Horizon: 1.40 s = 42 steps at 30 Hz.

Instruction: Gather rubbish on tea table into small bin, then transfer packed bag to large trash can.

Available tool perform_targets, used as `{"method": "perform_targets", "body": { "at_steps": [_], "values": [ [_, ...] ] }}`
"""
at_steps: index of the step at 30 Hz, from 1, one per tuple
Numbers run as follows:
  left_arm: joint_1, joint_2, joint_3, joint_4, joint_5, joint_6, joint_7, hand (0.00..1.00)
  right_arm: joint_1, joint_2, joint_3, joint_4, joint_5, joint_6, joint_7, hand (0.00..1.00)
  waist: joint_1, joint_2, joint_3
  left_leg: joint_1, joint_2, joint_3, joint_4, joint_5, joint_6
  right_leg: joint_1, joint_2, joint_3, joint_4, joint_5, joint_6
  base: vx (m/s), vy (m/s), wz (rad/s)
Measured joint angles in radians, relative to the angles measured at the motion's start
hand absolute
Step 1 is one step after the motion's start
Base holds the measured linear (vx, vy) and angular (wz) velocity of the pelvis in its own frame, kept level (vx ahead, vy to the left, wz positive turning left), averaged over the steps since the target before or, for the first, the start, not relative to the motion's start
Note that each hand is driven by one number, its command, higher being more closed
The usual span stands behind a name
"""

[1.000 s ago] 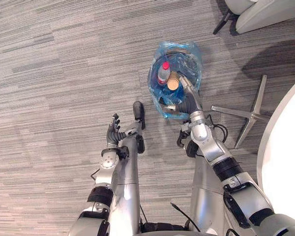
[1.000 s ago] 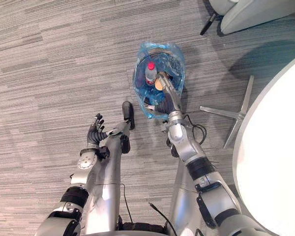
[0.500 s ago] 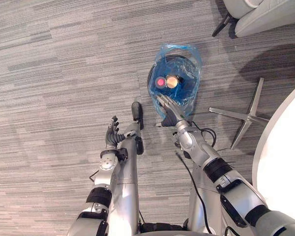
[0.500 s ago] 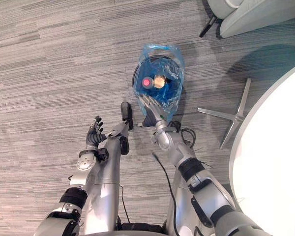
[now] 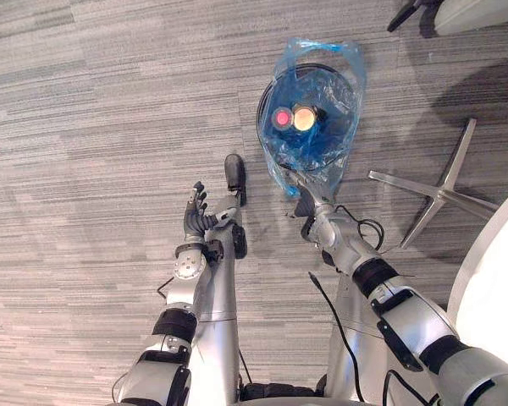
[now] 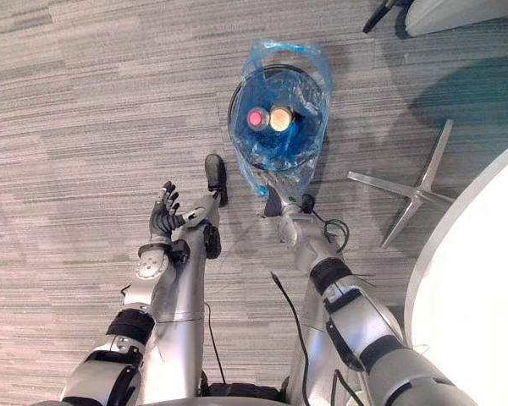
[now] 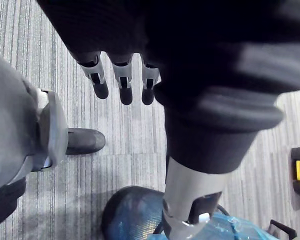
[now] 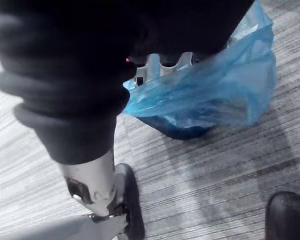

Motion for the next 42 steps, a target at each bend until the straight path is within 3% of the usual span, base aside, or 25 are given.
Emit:
{"method": "perform_targets", "body": {
  "at_steps": [12,23,33,42],
  "values": [
    [-0.008,-0.004,0.004,-0.007,-0.035,0.001,0.0,0.0,-0.026,-0.007,-0.037,-0.046,0.06,-0.002,-0.026,1.0,0.012,0.0,0.0,-0.012,0.003,-0.006,0.01,0.0,-0.001,-0.006,-0.005,-0.007,0.008,-0.008,-0.007,-0.03,-0.012,0.01],
    [0.0,-0.032,0.035,-0.006,-0.033,0.019,0.0,0.0,0.065,0.016,-0.086,-0.326,0.151,-0.028,-0.065,1.0,0.008,0.0,0.0,0.028,0.021,-0.008,0.035,0.003,0.003,0.042,0.013,-0.007,0.007,-0.006,-0.009,-0.05,-0.016,-0.03],
    [0.082,-0.033,-0.009,-0.007,-0.031,0.039,-0.003,0.0,0.264,0.083,-0.116,-0.45,0.259,-0.065,-0.061,1.0,0.003,-0.006,-0.003,0.282,0.036,0.048,-0.114,0.002,-0.004,0.27,0.038,0.0,-0.137,0.033,0.016,-0.04,-0.006,-0.07],
    [0.174,-0.027,-0.032,0.03,0.009,0.051,-0.024,0.0,0.449,0.132,-0.108,-0.609,0.347,-0.082,-0.022,1.0,-0.016,-0.047,-0.037,0.578,0.029,0.072,-0.225,0.02,-0.004,0.571,0.045,-0.005,-0.276,0.044,0.025,0.07,-0.021,0.0]
  ]
}}
